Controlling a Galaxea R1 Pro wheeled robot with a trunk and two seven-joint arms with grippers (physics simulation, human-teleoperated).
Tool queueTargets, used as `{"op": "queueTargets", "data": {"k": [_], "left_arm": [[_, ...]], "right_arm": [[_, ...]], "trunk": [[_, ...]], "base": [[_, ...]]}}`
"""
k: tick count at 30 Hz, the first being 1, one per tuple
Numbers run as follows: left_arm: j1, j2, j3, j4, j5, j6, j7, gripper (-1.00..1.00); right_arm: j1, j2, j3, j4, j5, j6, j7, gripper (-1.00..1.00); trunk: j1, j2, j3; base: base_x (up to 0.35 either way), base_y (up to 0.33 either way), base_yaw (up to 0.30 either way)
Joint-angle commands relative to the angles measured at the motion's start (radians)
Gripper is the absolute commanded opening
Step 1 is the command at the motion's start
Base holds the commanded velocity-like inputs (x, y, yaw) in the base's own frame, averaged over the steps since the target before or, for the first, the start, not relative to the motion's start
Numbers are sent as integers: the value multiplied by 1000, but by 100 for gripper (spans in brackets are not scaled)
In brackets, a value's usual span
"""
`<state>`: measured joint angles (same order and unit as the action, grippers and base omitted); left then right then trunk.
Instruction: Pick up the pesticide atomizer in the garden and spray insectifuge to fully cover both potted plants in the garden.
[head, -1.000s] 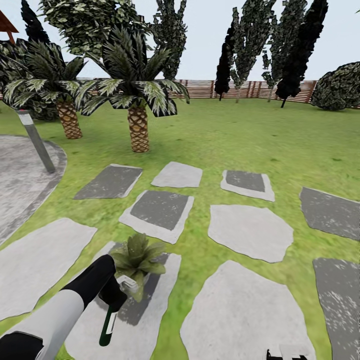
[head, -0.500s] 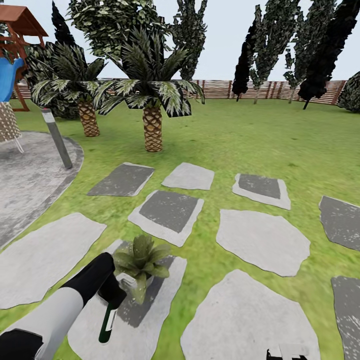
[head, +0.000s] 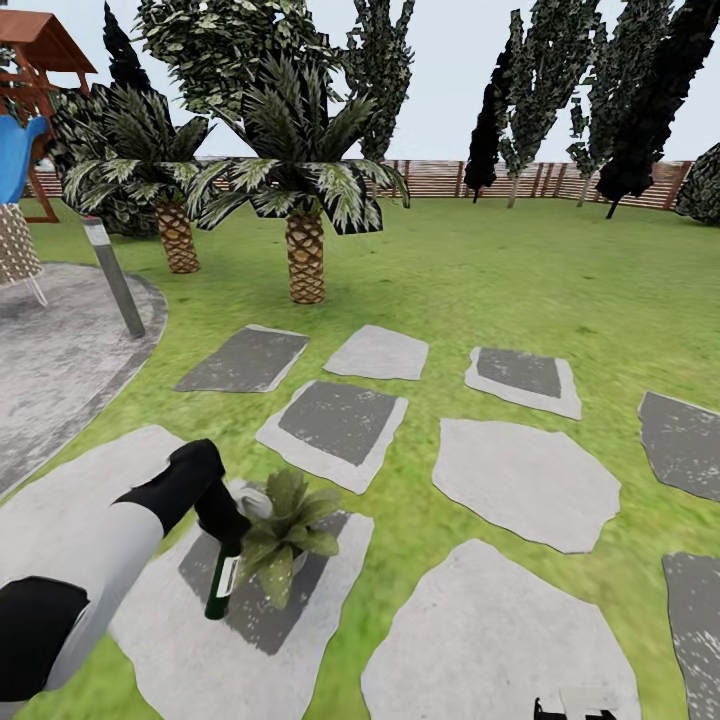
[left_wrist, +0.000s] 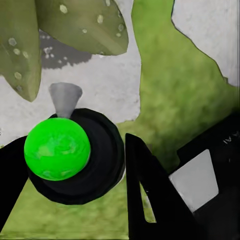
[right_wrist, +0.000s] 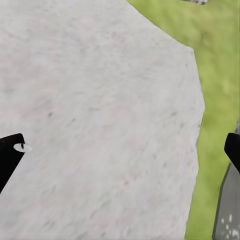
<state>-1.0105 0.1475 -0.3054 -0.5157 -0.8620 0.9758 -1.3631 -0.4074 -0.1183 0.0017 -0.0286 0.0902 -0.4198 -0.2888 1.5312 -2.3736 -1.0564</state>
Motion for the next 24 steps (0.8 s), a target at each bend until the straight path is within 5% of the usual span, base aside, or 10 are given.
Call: {"op": "queueTargets", "data": {"k": [1,3,5,12,22,24], "left_arm": [[-4,1,-3,-3,-55,9,-51,-100],[-6,3,-4,-4,-129,9,-107,-100],[-1,3,-4,-3,-143,8,-115,-100],[-2,0,0,-5,-150,9,-120,-100],[5,-4,-7,-4,-153,9,-115,-100],[8,0,-6,-4,-194,9,-114,-100]], "right_arm": [[-1,0,0,0,10,-1,-7,100],[-1,0,0,0,10,-1,-9,100],[-1,1,0,0,10,-1,-9,100],[-1,2,0,0,10,-1,-10,100],[-1,-4,0,1,11,-1,-10,100],[-1,-4,0,1,10,-1,-11,100]], "trunk": [[0,0,-1],[0,0,-1],[0,0,-1],[0,0,-1],[0,0,-1],[0,0,-1]], "base": [[0,0,49],[0,0,204],[0,0,255],[91,0,256],[291,98,15],[43,27,0]]}}
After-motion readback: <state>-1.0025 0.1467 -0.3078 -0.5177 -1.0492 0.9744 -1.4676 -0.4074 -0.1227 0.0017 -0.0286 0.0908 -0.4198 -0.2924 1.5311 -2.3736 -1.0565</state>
